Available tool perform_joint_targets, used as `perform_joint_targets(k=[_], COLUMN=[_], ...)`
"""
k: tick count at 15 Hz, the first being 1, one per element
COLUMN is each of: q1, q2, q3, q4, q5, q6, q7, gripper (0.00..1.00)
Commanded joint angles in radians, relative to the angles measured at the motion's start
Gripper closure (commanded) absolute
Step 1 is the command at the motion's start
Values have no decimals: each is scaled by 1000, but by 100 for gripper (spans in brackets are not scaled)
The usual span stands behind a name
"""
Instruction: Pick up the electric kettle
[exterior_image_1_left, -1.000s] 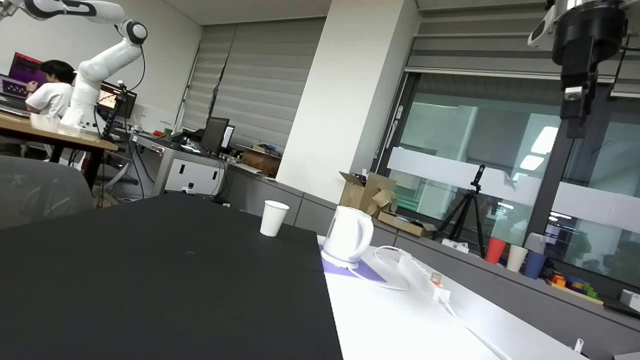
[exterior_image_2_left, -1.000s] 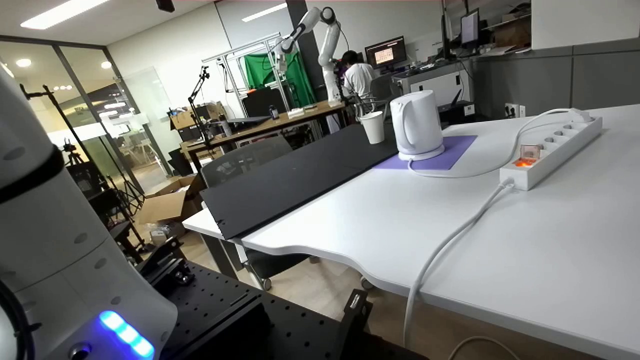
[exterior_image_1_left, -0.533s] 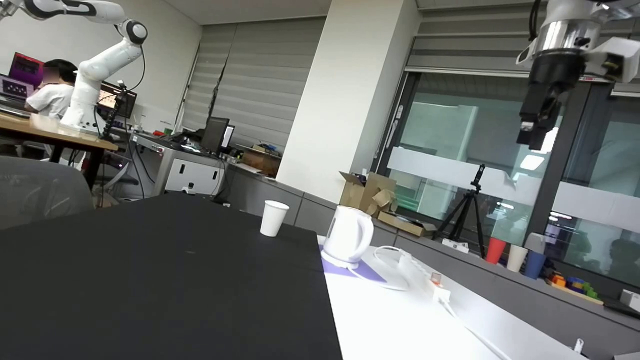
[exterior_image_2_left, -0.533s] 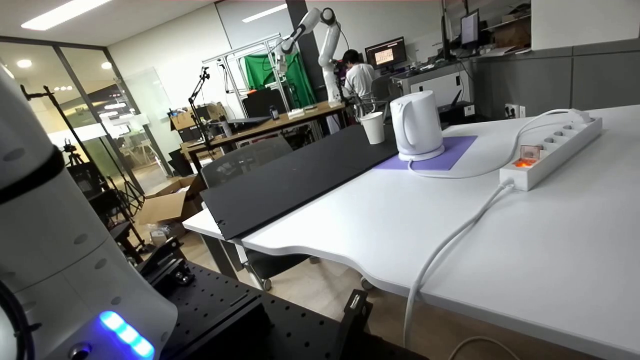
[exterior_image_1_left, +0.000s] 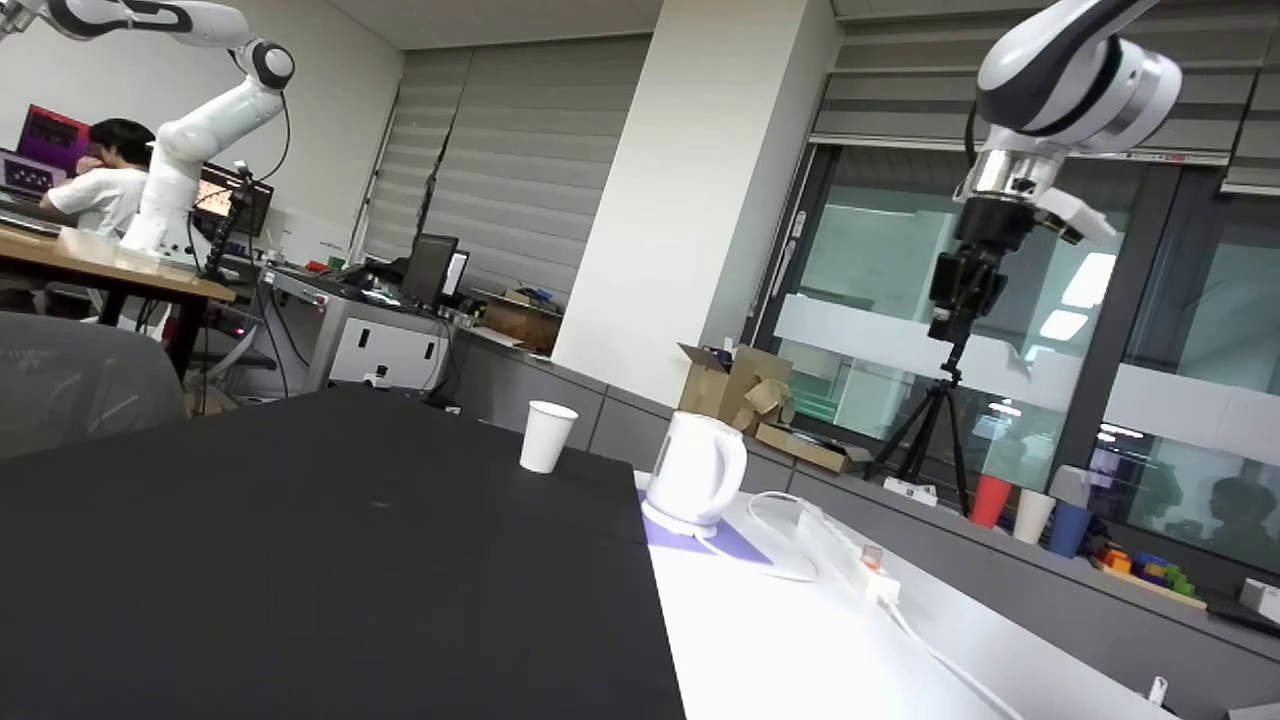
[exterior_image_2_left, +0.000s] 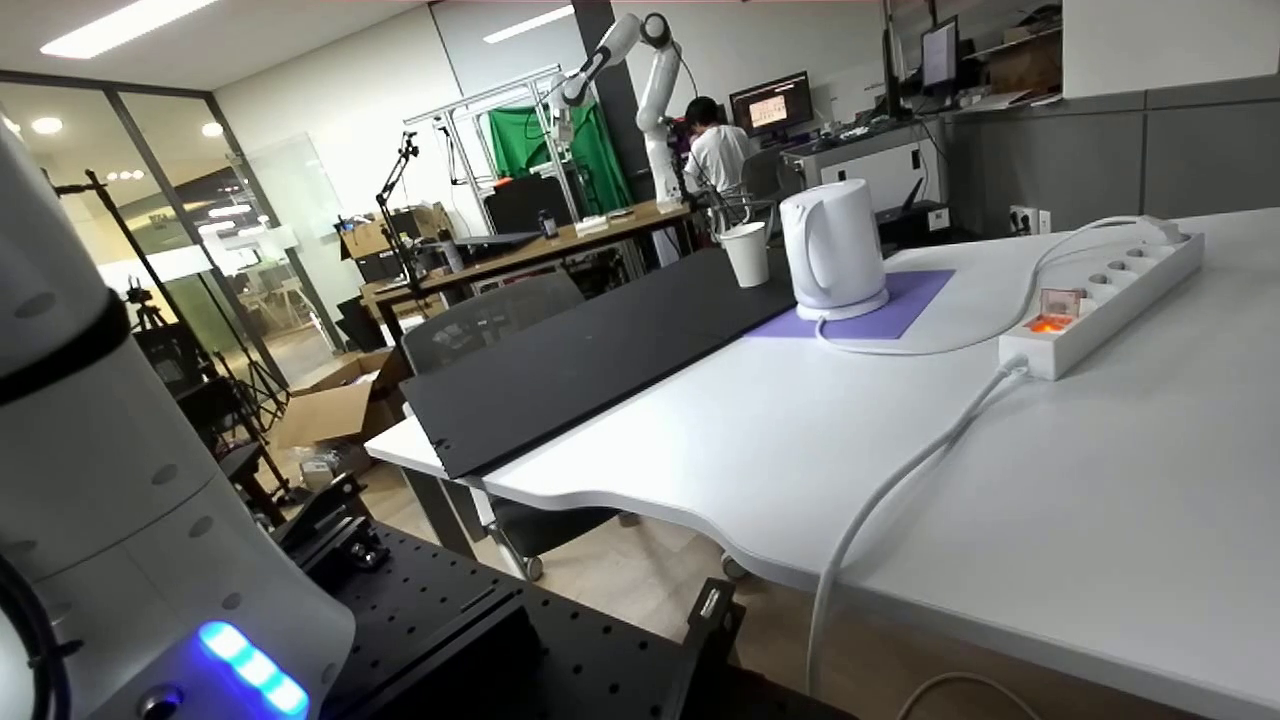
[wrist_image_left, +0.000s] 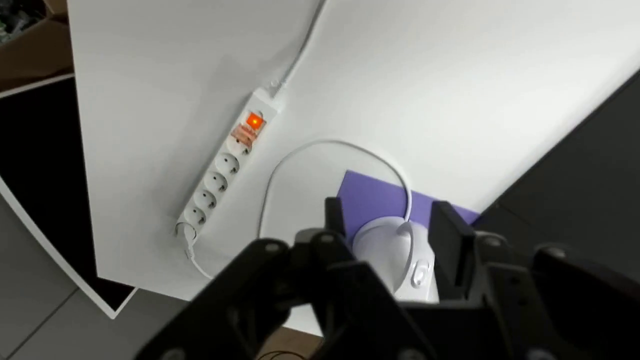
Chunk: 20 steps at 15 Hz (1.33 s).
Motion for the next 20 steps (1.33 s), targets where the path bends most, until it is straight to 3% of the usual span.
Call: perform_joint_targets(k=[1,4,8,9,12,20], q1=[-52,-98,-142,-153,-163,-171], q2=[241,385,546,464,537,541], q3=[67,157,257,268,292,291], q4=[250,399,578,453,532,553], q5=[176,233,228,212,209,210], q6=[-33,-74,-185,-106,-144,-161], q7=[-43,-16,43,9,26,26], gripper=[81,99,100,99,99,99])
